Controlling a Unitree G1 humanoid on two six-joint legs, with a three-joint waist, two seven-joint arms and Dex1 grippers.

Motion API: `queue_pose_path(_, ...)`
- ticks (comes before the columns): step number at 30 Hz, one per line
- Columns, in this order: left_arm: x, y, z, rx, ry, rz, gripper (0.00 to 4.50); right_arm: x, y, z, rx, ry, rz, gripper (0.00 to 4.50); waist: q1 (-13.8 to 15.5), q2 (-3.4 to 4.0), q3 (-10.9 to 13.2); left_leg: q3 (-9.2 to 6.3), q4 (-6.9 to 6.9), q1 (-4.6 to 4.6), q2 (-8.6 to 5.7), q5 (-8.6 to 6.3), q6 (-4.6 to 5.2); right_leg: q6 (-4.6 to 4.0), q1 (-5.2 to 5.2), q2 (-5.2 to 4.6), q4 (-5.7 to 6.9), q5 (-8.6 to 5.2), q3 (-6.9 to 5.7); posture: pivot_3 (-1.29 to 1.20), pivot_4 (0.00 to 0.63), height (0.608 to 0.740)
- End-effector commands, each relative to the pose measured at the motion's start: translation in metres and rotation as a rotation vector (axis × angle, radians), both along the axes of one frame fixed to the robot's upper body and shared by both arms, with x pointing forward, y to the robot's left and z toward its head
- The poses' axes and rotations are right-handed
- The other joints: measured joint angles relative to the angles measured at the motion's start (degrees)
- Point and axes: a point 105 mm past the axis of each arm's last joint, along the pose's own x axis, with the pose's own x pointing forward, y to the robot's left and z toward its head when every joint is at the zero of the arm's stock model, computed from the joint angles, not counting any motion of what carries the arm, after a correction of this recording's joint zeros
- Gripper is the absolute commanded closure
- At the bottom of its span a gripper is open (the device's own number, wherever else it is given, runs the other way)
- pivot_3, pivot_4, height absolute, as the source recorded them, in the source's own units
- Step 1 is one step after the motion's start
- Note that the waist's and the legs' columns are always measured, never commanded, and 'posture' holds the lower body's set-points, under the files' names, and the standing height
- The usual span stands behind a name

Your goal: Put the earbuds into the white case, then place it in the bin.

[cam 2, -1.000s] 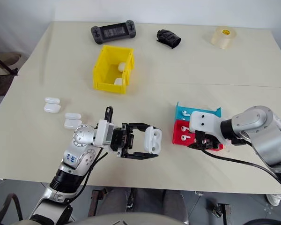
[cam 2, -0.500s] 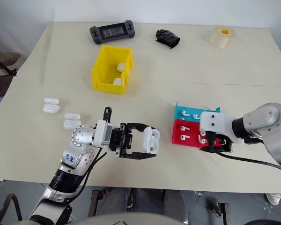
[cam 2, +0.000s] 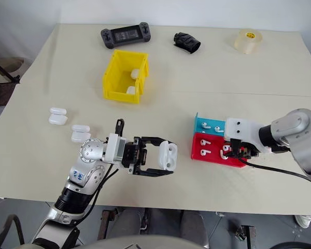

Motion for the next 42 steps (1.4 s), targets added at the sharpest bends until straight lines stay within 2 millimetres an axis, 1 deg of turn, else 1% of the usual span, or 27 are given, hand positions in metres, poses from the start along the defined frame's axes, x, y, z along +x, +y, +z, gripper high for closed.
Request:
queue_pose_path(1, -0.004, -0.002, 0.006, -0.024, -0.03, 0.001, 1.74, 0.004, 0.0, 0.009, -0.024, -0.035, 0.028, 2.78, 0.0, 0.01, 0.0, 0.0, 0.0, 0.0, 0.0, 0.0, 0.0, 0.0, 0.0, 0.0, 0.0, 0.0, 0.0, 0.0, 0.15, 0.74)
queue_pose_path(11, -0.004, -0.004, 0.007, -0.032, -0.028, 0.001, 1.74, 0.015, -0.007, 0.006, -0.089, -0.057, 0.059, 2.78, 0.0, 0.01, 0.0, 0.0, 0.0, 0.0, 0.0, 0.0, 0.0, 0.0, 0.0, 0.01, 0.0, 0.0, 0.0, 0.0, 0.15, 0.74)
queue_pose_path(16, -0.004, -0.004, 0.008, -0.035, -0.029, 0.007, 1.74, 0.019, -0.007, 0.002, -0.091, -0.053, 0.068, 2.78, 0.0, 0.01, 0.0, 0.01, 0.0, 0.0, 0.0, 0.0, 0.0, 0.0, 0.0, 0.01, 0.0, 0.0, 0.0, 0.0, 0.15, 0.74)
queue_pose_path(25, -0.004, -0.003, 0.009, -0.034, -0.036, 0.015, 1.74, 0.02, -0.006, -0.006, -0.11, -0.053, 0.104, 2.78, 0.0, 0.01, 0.0, 0.0, 0.01, 0.0, 0.0, 0.0, 0.0, 0.0, 0.0, 0.01, 0.01, 0.0, -0.01, 0.0, 0.15, 0.74)
queue_pose_path(30, -0.004, -0.003, 0.009, -0.034, -0.038, 0.017, 1.74, 0.021, -0.006, -0.006, -0.119, -0.06, 0.126, 2.78, 0.0, 0.01, 0.0, 0.0, 0.01, 0.0, 0.0, 0.0, -0.01, 0.0, 0.0, 0.02, 0.01, 0.0, -0.01, 0.0, 0.15, 0.74)
queue_pose_path(36, -0.003, -0.003, 0.01, -0.034, -0.039, 0.021, 1.74, 0.022, -0.009, -0.007, -0.144, -0.061, 0.147, 2.78, 0.0, 0.01, 0.0, 0.0, 0.01, 0.01, 0.0, 0.0, -0.01, 0.0, 0.0, 0.02, 0.01, 0.0, -0.01, 0.0, 0.15, 0.74)
queue_pose_path(39, -0.003, -0.003, 0.009, -0.034, -0.041, 0.023, 1.74, 0.021, -0.014, -0.008, -0.168, -0.056, 0.159, 2.78, 0.0, 0.01, 0.0, 0.0, 0.01, 0.01, 0.0, 0.0, -0.01, 0.0, 0.01, 0.02, 0.01, 0.0, -0.01, 0.0, 0.15, 0.74)
queue_pose_path(42, -0.003, -0.003, 0.009, -0.035, -0.041, 0.025, 1.74, 0.021, -0.013, -0.009, -0.166, -0.054, 0.165, 2.78, 0.0, 0.01, 0.0, 0.0, 0.03, 0.01, 0.0, 0.0, -0.01, 0.01, 0.02, 0.02, 0.02, 0.0, -0.02, 0.0, 0.15, 0.74)
